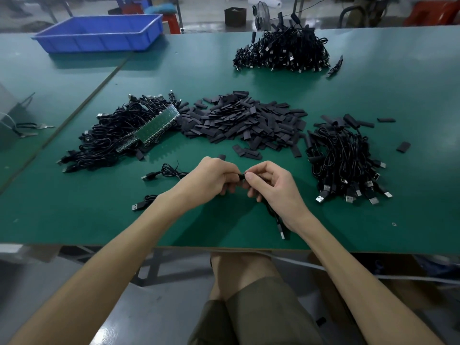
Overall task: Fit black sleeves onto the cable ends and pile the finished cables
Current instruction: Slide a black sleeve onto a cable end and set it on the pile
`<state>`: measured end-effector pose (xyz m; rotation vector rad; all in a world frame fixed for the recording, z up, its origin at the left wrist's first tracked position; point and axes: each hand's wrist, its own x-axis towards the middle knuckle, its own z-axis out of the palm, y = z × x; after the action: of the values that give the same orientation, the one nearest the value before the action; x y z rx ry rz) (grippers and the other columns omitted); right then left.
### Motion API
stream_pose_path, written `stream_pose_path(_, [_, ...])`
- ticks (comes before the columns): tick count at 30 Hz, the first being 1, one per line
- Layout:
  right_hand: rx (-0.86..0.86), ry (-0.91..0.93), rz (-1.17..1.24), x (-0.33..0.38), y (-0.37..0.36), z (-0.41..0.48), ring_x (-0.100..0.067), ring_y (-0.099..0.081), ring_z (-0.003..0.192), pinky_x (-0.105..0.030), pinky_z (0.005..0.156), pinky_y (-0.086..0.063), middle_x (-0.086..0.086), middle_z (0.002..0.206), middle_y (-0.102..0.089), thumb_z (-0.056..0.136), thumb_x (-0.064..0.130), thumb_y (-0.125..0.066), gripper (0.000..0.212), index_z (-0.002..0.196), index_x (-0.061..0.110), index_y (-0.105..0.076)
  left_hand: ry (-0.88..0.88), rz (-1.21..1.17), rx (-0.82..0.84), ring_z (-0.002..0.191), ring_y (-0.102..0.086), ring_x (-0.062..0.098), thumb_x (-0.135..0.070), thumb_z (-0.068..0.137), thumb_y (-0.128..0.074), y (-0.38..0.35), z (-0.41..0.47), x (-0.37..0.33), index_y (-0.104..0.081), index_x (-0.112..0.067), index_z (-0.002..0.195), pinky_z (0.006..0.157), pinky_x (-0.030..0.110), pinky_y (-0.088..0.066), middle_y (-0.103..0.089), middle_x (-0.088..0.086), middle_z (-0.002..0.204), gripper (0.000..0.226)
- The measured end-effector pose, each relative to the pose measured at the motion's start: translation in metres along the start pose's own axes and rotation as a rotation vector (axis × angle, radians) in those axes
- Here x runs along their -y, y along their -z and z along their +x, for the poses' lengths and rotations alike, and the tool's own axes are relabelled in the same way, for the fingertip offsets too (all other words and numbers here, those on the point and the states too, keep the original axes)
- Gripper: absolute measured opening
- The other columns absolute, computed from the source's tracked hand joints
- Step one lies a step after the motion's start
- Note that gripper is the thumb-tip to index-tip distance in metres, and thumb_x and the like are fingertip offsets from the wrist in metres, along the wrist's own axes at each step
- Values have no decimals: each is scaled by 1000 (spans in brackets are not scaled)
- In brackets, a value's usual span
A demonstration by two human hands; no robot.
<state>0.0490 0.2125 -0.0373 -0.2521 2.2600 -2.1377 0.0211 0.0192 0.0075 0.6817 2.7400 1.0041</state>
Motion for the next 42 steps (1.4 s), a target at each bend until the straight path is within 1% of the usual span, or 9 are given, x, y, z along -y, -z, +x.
stream_pose_path(4, [2, -2, -42, -1, -1, 0, -12, -69, 69, -24, 58, -50, -2, 82, -77, 95, 13, -71, 3, 98, 13, -69, 45, -39, 53, 54, -59, 9, -6, 97, -58, 3, 0, 3, -74, -11, 87, 58, 26, -50, -69, -7, 66, 20])
stream_pose_path(7, [-12, 5, -48, -1, -1, -1, -11, -67, 67, -23, 56, -50, -3, 81, -78, 95, 8, -70, 2, 96, 10, -70, 40, -65, 90, 55, -60, 10, -5, 98, -58, 3, -1, 1, -73, -11, 86, 57, 20, -47, -70, -7, 67, 21])
stream_pose_path(11, [-5, 0, -46, -2, 0, 0, -13, -67, 66, -23, 55, -50, -5, 81, -78, 95, 7, -72, 2, 96, 8, -71, 18, -120, 130, 50, -55, 1, -5, 100, -58, 5, -4, -1, -67, -24, 73, 55, 13, -42, -65, -18, 58, 35])
stream_pose_path(16, [11, -11, -69, -4, -1, 0, -14, -69, 64, -24, 54, -51, -8, 81, -78, 93, 8, -75, 3, 95, 8, -72, 37, -146, 183, 49, -55, 1, -5, 101, -56, 8, -4, -1, -73, -5, 85, 53, 18, -44, -67, -16, 60, 24])
stream_pose_path(20, [25, -7, -68, -4, -2, 0, -16, -70, 65, -24, 54, -51, -9, 81, -78, 93, 8, -75, 2, 94, 7, -73, 41, -146, 212, 47, -54, 1, -4, 101, -56, 10, -4, -3, -70, -19, 77, 50, 16, -42, -66, -16, 58, 31])
stream_pose_path(24, [47, 9, -39, -1, -2, -2, -19, -73, 67, -24, 54, -50, -9, 81, -78, 93, 6, -74, 3, 95, 4, -75, 48, -137, 240, 54, -58, 9, -5, 101, -57, 13, -3, -1, -73, -6, 85, 54, 22, -46, -70, -8, 67, 23])
stream_pose_path(28, [50, -11, 19, 4, -1, -3, -24, -75, 72, -28, 59, -51, -10, 84, -79, 97, 9, -71, 9, 98, 2, -75, 31, -138, 229, 49, -53, 8, -6, 101, -57, 17, -5, 1, -72, -2, 85, 52, 23, -45, -70, -5, 67, 23])
stream_pose_path(33, [117, -44, 62, 7, 1, -3, -19, -73, 71, -23, 56, -48, -12, 85, -79, 98, 12, -69, 13, 100, 0, -73, 38, -184, 215, 61, -60, 17, -4, 99, -61, 21, -7, 3, -76, 1, 94, 55, 30, -49, -75, 7, 79, 16])
stream_pose_path(42, [211, -101, 165, 9, 6, 0, -15, -67, 59, -22, 58, -53, -10, 81, -77, 80, 22, -79, 22, 90, 9, -63, 2, -155, 163, 61, -63, 8, 2, 92, -67, 19, -11, -4, -80, -11, 99, 66, 19, -51, -72, -1, 75, 20])
